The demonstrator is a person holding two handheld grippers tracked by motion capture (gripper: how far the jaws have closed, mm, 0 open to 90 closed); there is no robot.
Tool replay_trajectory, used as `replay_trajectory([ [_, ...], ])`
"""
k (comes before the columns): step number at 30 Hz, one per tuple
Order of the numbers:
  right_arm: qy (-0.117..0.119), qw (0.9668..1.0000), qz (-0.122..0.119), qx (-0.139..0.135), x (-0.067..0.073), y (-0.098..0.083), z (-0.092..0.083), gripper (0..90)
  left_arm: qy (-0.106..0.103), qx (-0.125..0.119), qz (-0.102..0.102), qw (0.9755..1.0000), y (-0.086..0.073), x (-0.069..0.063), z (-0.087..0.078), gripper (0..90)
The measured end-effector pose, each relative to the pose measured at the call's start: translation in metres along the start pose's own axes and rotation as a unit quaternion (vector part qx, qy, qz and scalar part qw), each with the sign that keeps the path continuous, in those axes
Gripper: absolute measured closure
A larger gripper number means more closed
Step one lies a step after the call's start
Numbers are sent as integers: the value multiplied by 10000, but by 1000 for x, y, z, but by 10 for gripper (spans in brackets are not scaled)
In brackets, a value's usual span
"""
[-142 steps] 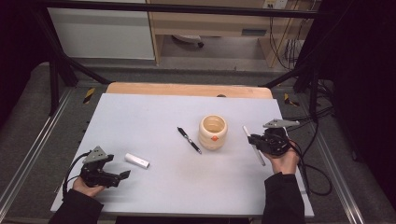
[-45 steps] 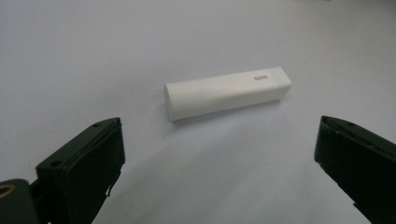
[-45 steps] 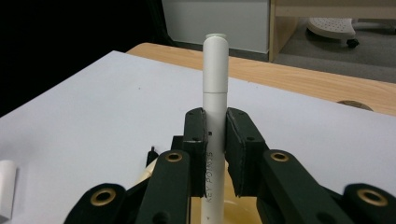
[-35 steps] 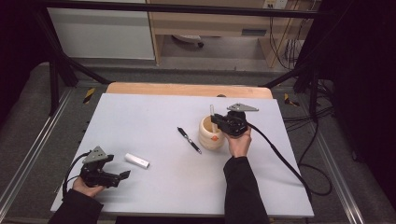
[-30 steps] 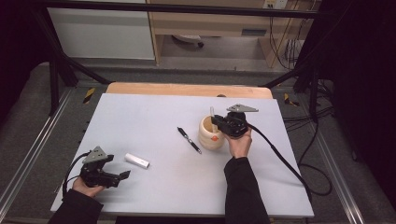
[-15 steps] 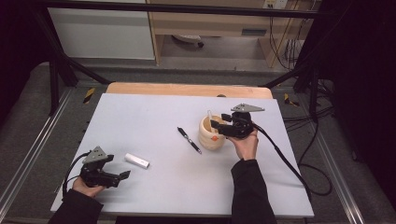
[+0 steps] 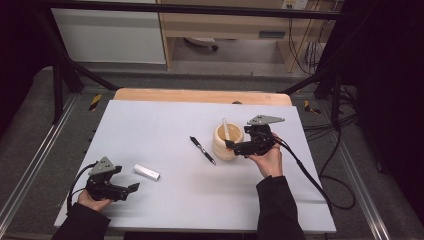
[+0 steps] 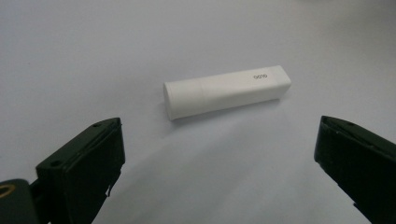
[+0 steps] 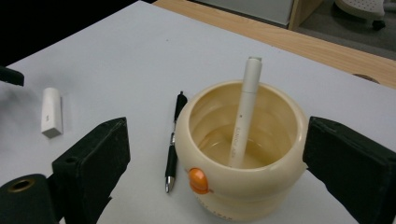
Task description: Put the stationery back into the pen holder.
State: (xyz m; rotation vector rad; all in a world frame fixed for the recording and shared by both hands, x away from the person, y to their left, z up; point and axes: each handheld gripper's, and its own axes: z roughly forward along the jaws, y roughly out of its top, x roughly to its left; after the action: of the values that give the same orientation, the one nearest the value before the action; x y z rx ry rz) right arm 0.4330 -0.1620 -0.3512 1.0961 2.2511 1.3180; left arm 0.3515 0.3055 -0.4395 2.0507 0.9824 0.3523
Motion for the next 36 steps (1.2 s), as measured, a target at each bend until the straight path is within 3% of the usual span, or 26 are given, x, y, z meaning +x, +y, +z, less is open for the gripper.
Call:
replay_trajectory([
  [9, 274, 9991, -269, 177, 32, -3, 1, 93, 0, 2, 10, 10000, 0, 0, 0, 21],
  [13, 292, 9980, -374, 410, 44, -6, 8, 135, 1, -16, 4, 10000, 0, -1, -1, 20],
  [18, 468, 9976, -290, 416, 52, -11, 17, 205, 1, -11, -1, 10000, 0, 0, -1, 21],
  [23, 607, 9960, -374, 547, 59, -19, 30, 271, 3, -17, -4, 10000, 0, 0, -1, 21],
  [32, 438, 9956, -415, 716, 65, -36, 55, 452, 1, -16, 2, 10000, 0, 0, -1, 21],
  [36, 315, 9956, -430, 771, 65, -43, 66, 457, -4, -8, 9, 10000, 0, 0, -1, 21],
])
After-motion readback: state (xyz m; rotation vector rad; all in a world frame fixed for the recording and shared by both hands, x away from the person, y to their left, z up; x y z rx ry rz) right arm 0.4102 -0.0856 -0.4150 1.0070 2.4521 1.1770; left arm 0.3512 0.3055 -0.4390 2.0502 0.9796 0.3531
